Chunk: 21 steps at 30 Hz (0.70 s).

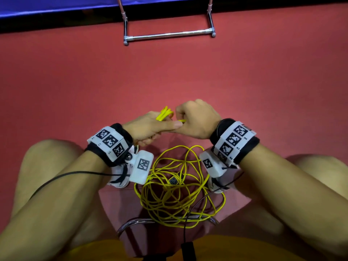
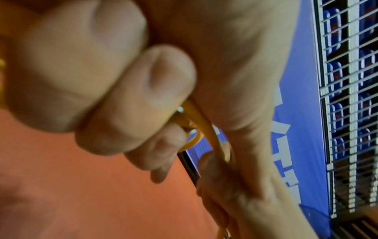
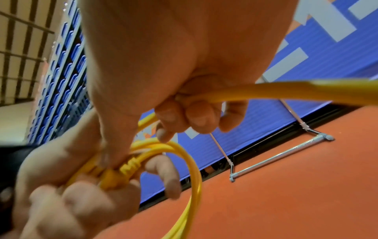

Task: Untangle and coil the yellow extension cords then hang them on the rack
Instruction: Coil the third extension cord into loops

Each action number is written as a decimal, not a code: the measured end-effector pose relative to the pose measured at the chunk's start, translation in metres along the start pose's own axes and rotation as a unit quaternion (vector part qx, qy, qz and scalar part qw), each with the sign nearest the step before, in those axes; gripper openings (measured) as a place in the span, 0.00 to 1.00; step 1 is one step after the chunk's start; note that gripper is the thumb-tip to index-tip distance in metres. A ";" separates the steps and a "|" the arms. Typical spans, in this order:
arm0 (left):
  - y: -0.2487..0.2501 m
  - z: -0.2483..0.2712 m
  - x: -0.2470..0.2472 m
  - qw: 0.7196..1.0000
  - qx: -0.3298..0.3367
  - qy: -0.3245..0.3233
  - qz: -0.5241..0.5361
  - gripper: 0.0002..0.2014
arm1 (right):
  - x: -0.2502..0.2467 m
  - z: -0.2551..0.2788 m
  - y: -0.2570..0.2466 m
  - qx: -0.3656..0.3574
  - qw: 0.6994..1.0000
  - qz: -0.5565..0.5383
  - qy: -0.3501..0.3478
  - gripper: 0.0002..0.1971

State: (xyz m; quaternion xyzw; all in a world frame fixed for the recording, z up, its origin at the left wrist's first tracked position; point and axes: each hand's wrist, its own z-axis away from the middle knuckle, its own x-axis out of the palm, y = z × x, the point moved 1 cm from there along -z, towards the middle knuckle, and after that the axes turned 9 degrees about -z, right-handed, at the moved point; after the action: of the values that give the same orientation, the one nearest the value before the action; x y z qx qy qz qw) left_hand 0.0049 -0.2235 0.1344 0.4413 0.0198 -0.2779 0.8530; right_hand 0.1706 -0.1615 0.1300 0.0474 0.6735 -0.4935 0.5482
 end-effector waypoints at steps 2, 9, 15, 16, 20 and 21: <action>-0.003 -0.002 -0.001 1.000 -0.015 -0.008 0.000 0.19 | -0.008 -0.001 0.004 -0.024 0.994 -0.105 -0.008 0.08; 0.006 0.009 -0.005 0.970 0.006 -0.097 0.222 0.09 | -0.023 -0.011 0.038 0.045 0.976 -0.139 0.163 0.04; 0.020 0.023 -0.017 0.849 0.133 -0.273 0.433 0.09 | -0.003 -0.021 0.041 0.154 0.968 -0.151 0.128 0.19; 0.023 0.022 -0.017 0.827 0.151 -0.281 0.462 0.09 | 0.002 -0.021 0.040 0.167 0.966 -0.158 0.120 0.22; 0.027 0.021 -0.022 0.781 0.200 -0.269 0.526 0.09 | 0.039 -0.021 0.049 0.214 0.954 -0.209 0.028 0.25; 0.025 0.019 -0.025 0.780 0.210 -0.253 0.533 0.09 | 0.050 -0.021 0.053 0.222 0.950 -0.220 0.000 0.24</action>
State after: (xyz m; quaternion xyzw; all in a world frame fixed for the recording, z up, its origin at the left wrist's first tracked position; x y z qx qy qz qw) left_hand -0.0080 -0.2154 0.1719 0.4636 -0.4938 0.1224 0.7255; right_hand 0.1679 -0.1437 0.0563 0.0188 0.5407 -0.7391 0.4012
